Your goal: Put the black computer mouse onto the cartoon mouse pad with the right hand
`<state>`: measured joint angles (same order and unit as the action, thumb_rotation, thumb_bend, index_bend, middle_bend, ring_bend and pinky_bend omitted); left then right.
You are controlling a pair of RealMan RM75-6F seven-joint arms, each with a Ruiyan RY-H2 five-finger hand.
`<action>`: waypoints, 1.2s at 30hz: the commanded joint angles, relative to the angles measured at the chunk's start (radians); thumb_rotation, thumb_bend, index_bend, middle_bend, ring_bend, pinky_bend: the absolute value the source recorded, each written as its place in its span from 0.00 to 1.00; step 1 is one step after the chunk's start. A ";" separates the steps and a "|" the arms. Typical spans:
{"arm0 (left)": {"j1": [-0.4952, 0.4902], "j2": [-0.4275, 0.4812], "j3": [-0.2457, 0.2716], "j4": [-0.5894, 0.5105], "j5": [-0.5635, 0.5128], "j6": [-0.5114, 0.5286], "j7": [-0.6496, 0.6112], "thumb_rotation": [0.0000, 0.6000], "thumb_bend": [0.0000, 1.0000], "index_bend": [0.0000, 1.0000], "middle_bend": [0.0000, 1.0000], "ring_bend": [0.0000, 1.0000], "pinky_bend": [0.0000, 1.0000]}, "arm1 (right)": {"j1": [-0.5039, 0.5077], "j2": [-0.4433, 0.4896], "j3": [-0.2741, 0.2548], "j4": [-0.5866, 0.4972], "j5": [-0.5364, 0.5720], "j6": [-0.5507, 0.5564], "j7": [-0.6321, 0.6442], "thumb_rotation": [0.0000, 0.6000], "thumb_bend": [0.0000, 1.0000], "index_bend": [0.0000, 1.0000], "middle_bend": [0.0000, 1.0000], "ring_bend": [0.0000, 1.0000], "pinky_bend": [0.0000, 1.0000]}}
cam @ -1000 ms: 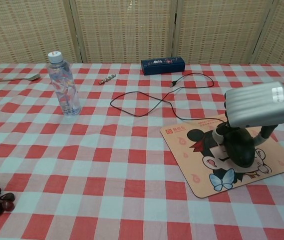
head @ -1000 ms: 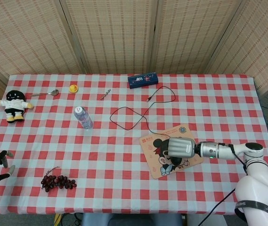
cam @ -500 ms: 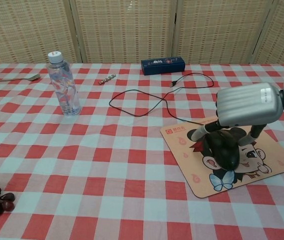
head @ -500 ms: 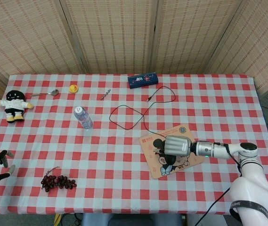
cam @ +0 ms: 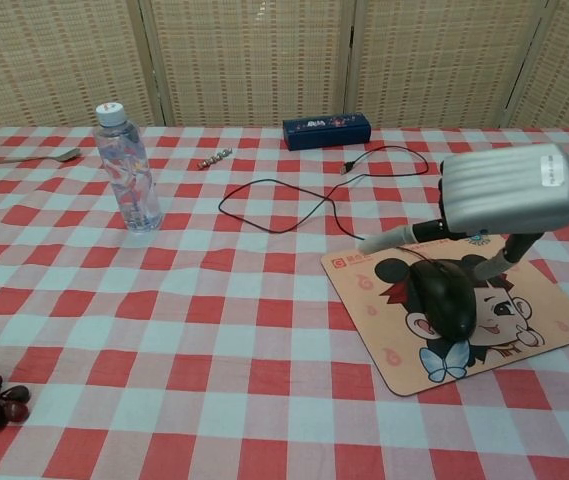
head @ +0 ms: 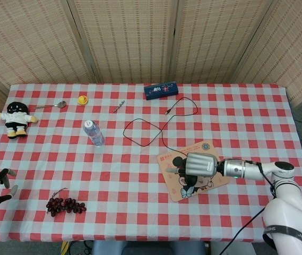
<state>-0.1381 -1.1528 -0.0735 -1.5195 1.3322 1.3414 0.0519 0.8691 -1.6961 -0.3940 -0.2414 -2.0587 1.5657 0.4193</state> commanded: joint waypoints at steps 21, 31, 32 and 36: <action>0.001 0.012 0.023 -0.036 0.080 0.035 -0.014 1.00 0.33 0.53 0.64 0.51 0.60 | -0.255 0.525 0.213 -1.107 0.427 -0.110 -0.771 1.00 0.00 0.54 0.84 0.78 1.00; 0.003 0.011 0.029 -0.045 0.091 0.041 -0.006 1.00 0.33 0.53 0.64 0.51 0.60 | -0.430 0.629 0.261 -1.389 0.590 -0.050 -0.922 1.00 0.00 0.54 0.74 0.64 0.88; 0.002 0.011 0.030 -0.046 0.093 0.041 -0.006 1.00 0.33 0.53 0.64 0.51 0.60 | -0.449 0.636 0.264 -1.411 0.599 -0.041 -0.930 1.00 0.00 0.54 0.73 0.63 0.86; 0.004 0.009 0.027 -0.047 0.099 0.053 -0.009 1.00 0.33 0.53 0.64 0.51 0.60 | -0.508 0.654 0.272 -1.478 0.634 -0.012 -0.944 1.00 0.00 0.54 0.69 0.57 0.75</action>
<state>-0.1349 -1.1431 -0.0451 -1.5662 1.4301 1.3921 0.0439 0.3908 -1.0580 -0.1311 -1.6884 -1.4482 1.5342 -0.5098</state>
